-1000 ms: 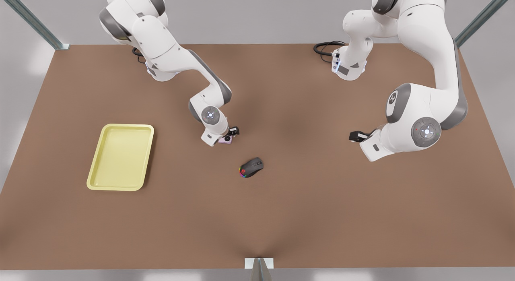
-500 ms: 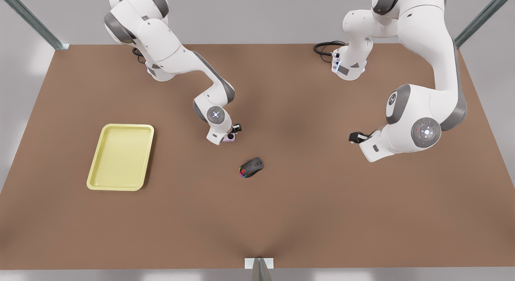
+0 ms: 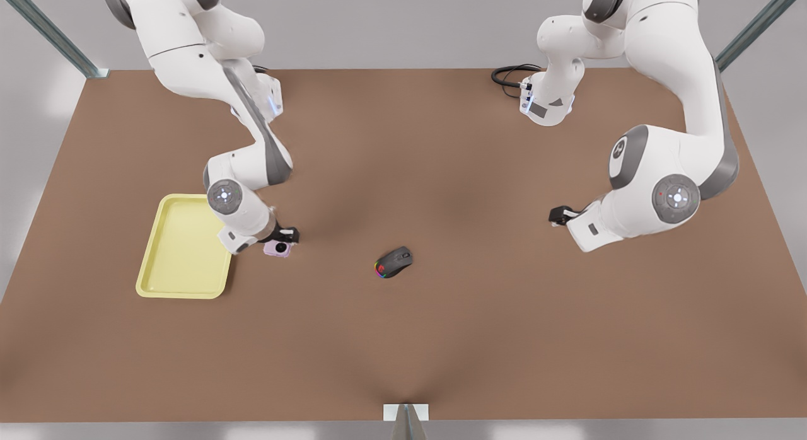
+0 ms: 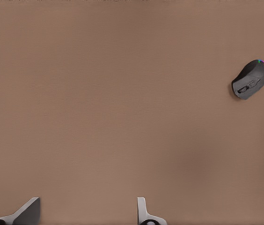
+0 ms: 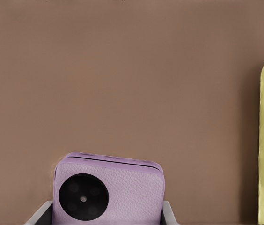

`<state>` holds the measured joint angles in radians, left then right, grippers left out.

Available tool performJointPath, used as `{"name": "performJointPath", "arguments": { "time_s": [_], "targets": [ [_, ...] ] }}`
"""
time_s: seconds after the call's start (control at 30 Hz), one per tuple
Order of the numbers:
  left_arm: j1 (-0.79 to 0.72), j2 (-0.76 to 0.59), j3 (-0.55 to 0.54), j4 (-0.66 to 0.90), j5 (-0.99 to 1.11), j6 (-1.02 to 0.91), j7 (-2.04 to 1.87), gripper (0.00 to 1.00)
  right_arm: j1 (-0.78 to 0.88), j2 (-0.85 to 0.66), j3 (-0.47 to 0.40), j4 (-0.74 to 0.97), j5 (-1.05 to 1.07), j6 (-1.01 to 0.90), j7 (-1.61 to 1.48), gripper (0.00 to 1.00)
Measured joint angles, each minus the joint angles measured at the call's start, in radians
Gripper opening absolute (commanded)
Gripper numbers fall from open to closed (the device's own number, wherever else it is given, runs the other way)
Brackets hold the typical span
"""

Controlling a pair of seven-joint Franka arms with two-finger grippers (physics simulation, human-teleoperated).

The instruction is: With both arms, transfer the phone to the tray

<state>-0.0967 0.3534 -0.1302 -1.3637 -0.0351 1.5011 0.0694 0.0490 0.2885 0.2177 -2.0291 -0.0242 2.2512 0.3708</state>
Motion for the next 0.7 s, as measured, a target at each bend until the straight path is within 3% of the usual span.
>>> {"name": "performJointPath", "arguments": {
  "time_s": [0.23, 0.27, 0.3, 0.5, 0.6, 0.67, 0.7],
  "targets": [
    [0.0, -0.071, 0.011, 0.006, 0.019, -0.012, -0.009, 1.0, -0.299, 0.024, -0.003, -0.085, -0.07, -0.002, -0.154, 0.8],
    [0.0, -0.072, 0.011, 0.007, 0.022, -0.014, -0.012, 1.0, -0.334, 0.033, -0.004, -0.094, -0.082, 0.006, -0.176, 0.82],
    [0.0, -0.071, 0.011, 0.008, 0.023, -0.015, -0.014, 1.0, -0.362, 0.045, -0.004, -0.1, -0.091, 0.012, -0.196, 1.0],
    [0.0, -0.069, 0.009, 0.013, 0.031, -0.021, -0.025, 1.0, -0.445, 0.123, -0.013, 0.024, -0.115, 0.033, -0.325, 1.0],
    [0.0, -0.068, 0.009, 0.013, 0.033, -0.022, -0.03, 1.0, -0.386, 0.114, 0.008, 0.253, -0.116, -0.027, -0.373, 1.0],
    [0.0, -0.068, 0.01, 0.013, 0.034, -0.023, -0.033, 1.0, -0.248, 0.089, 0.014, 0.519, -0.117, -0.182, -0.372, 1.0],
    [0.0, -0.067, 0.01, 0.013, 0.035, -0.024, -0.034, 1.0, -0.193, 0.038, 0.016, 0.569, -0.116, -0.26, -0.367, 1.0]
  ]
}}
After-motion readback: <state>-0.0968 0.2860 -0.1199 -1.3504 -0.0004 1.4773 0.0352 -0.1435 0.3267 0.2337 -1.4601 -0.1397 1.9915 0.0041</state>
